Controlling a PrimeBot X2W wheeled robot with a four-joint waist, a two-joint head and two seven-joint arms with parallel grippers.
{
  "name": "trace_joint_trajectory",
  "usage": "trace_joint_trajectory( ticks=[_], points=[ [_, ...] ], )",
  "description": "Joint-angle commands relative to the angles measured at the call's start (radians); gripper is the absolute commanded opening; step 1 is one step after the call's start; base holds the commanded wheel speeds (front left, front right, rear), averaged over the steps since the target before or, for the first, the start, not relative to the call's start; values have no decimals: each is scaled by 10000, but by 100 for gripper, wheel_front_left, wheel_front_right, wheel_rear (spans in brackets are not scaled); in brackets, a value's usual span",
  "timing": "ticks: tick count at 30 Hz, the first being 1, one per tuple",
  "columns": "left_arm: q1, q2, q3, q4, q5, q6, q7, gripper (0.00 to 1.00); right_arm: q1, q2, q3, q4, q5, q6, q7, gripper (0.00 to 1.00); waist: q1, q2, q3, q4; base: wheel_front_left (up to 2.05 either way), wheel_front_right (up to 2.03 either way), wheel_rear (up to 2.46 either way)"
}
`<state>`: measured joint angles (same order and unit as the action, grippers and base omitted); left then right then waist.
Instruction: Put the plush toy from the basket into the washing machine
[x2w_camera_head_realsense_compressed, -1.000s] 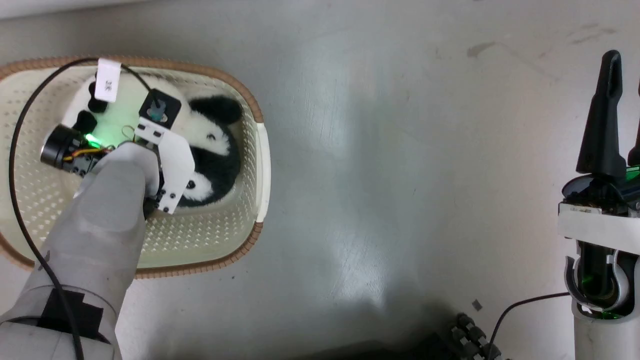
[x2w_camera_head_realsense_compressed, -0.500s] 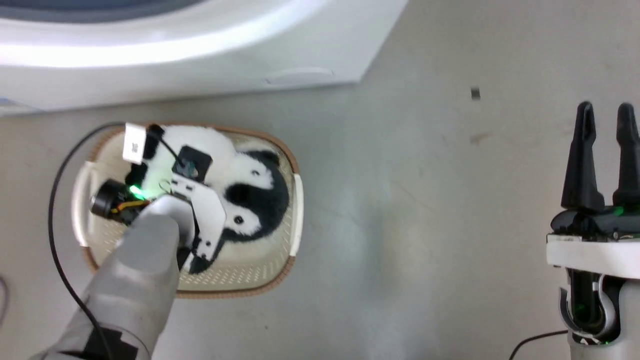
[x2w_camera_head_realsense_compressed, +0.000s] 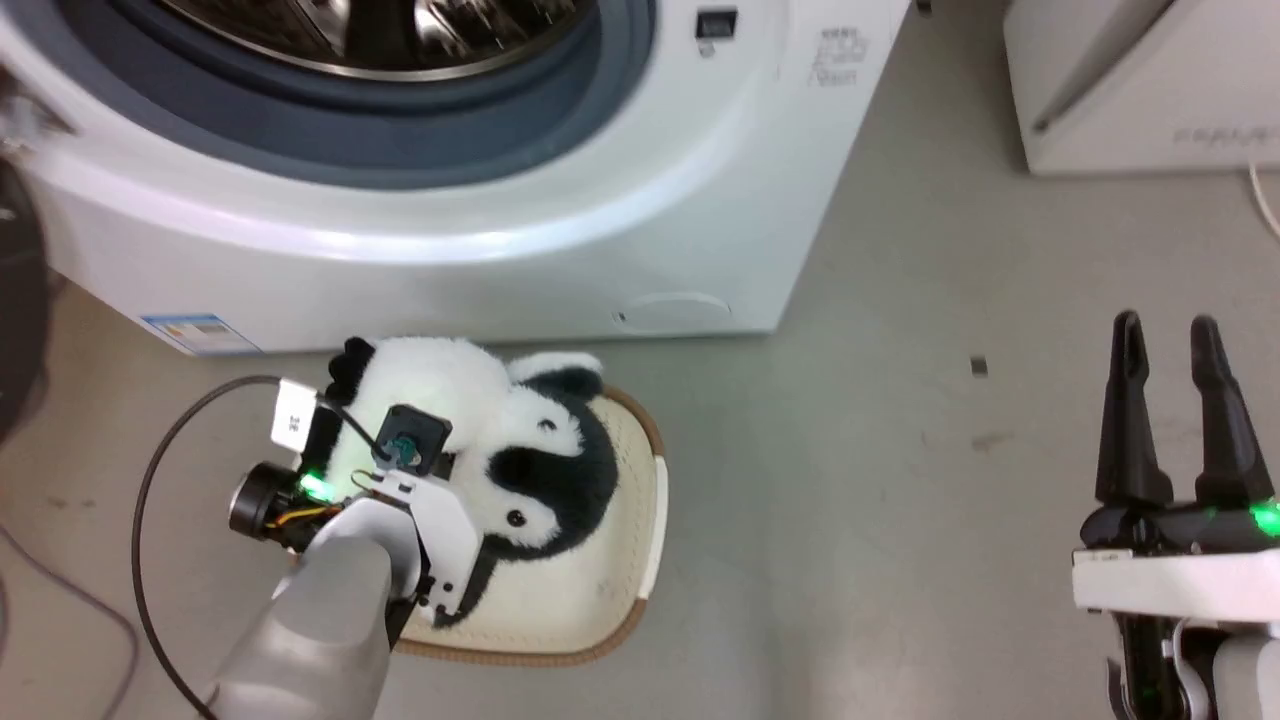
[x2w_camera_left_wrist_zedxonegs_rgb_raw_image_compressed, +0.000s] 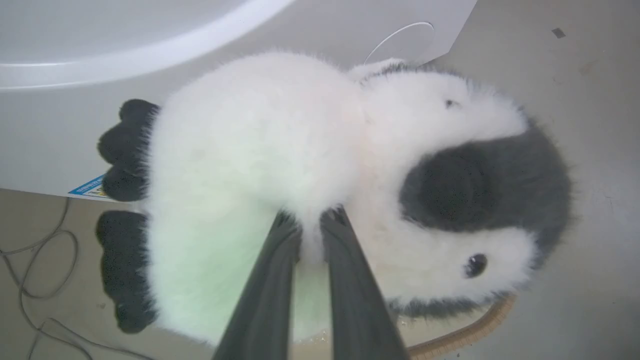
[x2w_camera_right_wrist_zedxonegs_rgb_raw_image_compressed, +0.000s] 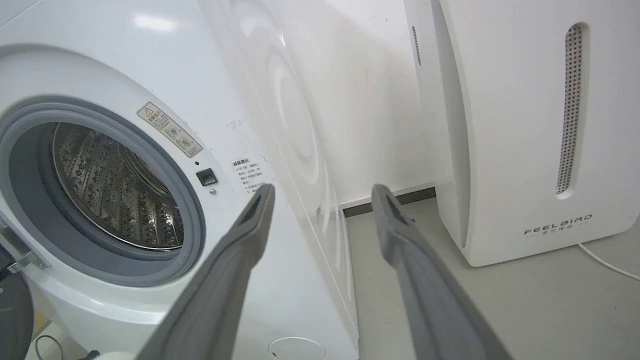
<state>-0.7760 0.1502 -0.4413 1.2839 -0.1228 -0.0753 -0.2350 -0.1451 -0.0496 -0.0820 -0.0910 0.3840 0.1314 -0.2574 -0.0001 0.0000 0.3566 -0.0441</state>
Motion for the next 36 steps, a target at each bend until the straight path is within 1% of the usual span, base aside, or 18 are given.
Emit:
trace_joint_trajectory(
  ticks=[1, 5, 13, 19, 25, 31, 36],
  points=[
    [186, -11, 52, -196, -115, 106, -163, 0, 225, -6, 7, 50, -96, -7, -44, 100, 1, 0, -621, 291, 0, 0, 0],
    [495, 9, 198, -835, -290, 317, -255, 0, 524, -6, -11, 72, -100, -7, -44, 100, 1, 0, -1036, 418, 0, 0, 0],
    [1477, 269, 515, -3429, -379, 820, -265, 0, 870, -6, -127, 107, -117, -7, -44, 100, 1, 0, -1498, 548, 0, 0, 0],
    [2006, 505, 905, -5293, -372, 1182, -266, 0, 953, -6, -178, 53, -138, -7, -44, 100, 1, 0, -1546, 527, 0, 0, 0],
    [1919, 684, 1367, -6659, -368, 1387, -267, 0, 743, -6, -186, -47, -134, -7, -44, 100, 1, 0, -1057, 373, 0, 0, 0],
    [1055, 820, 1824, -7031, -370, 1477, -267, 0, 350, -6, -117, -131, -108, -7, -44, 100, 1, 0, -247, 58, 0, 0, 0],
    [78, 1092, 2264, -7081, -351, 1521, -267, 0, -19, -6, -104, -199, -60, -7, -44, 100, 1, 0, 542, -287, 0, 0, 0]
  ],
)
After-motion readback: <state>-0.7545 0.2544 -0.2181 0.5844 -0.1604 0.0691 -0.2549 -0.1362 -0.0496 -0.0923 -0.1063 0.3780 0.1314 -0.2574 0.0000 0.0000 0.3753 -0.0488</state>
